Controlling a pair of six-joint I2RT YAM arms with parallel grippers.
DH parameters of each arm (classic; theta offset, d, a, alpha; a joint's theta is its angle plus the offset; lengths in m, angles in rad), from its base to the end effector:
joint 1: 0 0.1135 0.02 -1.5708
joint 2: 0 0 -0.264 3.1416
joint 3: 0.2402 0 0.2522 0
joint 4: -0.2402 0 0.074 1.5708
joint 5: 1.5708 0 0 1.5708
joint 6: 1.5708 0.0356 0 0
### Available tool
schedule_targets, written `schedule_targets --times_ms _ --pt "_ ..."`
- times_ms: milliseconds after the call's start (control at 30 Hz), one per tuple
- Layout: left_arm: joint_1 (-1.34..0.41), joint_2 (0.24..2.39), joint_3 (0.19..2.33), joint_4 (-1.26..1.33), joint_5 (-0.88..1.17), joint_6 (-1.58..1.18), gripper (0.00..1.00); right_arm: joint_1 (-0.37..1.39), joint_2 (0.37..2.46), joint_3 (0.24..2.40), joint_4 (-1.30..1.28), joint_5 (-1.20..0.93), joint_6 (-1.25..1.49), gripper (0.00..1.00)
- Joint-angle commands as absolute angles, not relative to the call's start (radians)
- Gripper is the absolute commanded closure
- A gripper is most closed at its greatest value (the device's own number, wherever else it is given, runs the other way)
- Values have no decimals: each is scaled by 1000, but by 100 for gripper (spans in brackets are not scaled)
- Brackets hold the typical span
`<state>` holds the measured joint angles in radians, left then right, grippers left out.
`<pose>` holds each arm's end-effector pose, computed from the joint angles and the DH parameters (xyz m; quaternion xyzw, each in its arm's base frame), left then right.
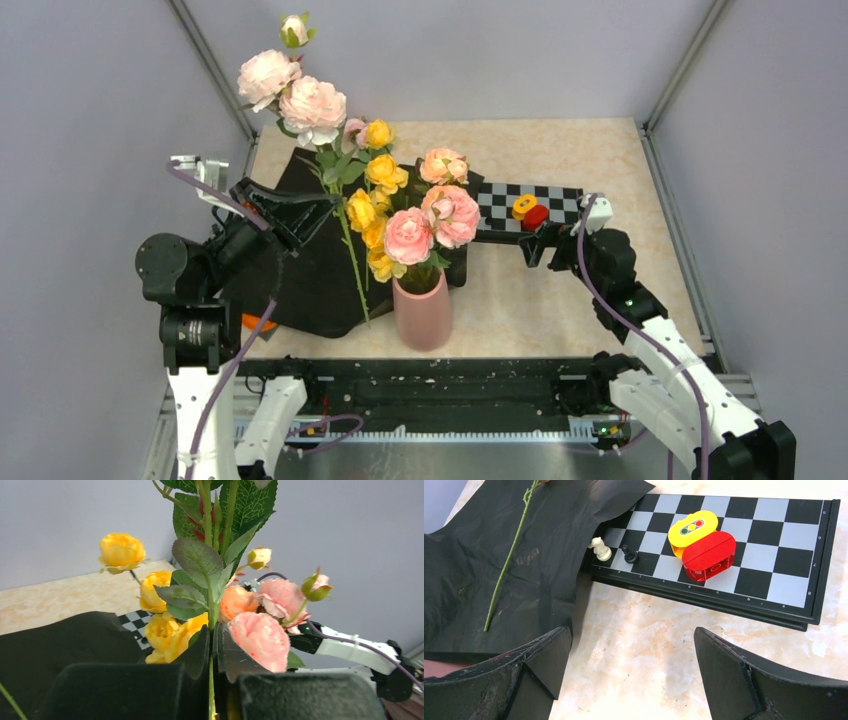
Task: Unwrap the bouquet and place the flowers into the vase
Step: Insert the fake flower into the vase.
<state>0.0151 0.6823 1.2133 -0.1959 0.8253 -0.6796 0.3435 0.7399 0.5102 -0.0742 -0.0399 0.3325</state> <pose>0.0890 -0.0248 0.4880 0.1267 0.6102 -0.4632 0.6301 0.1707 0.0626 0.2614 -0.0162 0.8058 0.2114 0.5530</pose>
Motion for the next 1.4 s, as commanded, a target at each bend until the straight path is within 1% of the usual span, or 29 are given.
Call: schedule_targets --times_ms 0,100,233,400,600,767,1133,1267,1367 --pt "18 673 1240 -62 920 -794 100 330 730 540 -44 -49 319 5" --pt "18 673 1233 8 949 -852 100 331 732 540 -45 -50 319 5" --pt "0 676 1207 169 975 -959 100 330 731 540 -44 -49 319 5" --pt "-7 671 1224 217 954 -970 100 330 732 539 -46 -44 315 5" --pt "-6 660 1196 323 933 -964 100 331 733 537 -40 -42 315 5" --pt "-7 656 1186 332 888 -911 100 330 741 540 -38 -40 314 5" --pt "-18 713 1167 393 853 -892 100 330 750 538 -30 -36 313 5" --pt "-62 739 1165 407 835 -875 100 330 758 539 -26 -36 310 5" --pt "-141 759 1173 371 804 -819 100 331 758 537 -26 -35 309 5"
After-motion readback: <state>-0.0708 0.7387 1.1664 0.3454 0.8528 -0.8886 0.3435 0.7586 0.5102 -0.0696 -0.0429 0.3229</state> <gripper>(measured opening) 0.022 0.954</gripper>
